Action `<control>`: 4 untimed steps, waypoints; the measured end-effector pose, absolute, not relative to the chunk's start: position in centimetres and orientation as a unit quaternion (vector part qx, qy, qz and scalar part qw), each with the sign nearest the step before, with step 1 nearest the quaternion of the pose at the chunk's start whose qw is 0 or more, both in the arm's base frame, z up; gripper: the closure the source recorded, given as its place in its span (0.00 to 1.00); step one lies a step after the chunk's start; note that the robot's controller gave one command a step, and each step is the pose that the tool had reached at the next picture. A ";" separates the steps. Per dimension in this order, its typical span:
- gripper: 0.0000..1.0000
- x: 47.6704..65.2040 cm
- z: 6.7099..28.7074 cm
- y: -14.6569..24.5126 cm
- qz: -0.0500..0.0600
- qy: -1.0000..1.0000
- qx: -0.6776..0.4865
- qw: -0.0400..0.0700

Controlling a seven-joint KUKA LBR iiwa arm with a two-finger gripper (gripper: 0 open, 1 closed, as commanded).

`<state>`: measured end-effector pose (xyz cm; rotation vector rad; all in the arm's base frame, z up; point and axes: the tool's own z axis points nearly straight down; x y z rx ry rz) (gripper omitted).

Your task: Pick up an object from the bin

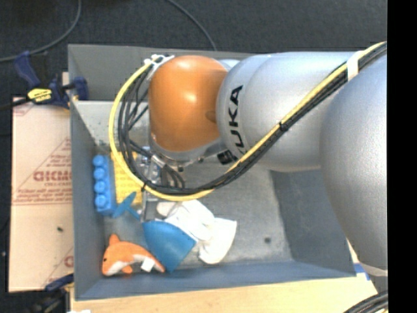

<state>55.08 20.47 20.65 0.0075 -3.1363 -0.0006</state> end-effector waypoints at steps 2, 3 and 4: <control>0.00 55.0 13.2 20.0 -0.002 -1.000 0.011 -0.001; 1.00 53.8 8.5 20.6 -0.002 -0.998 -0.057 -0.002; 1.00 53.4 10.2 21.0 -0.003 -0.996 -0.086 -0.004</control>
Offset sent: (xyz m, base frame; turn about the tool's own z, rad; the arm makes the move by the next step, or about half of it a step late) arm -0.0043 -0.0082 -0.1365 -0.0305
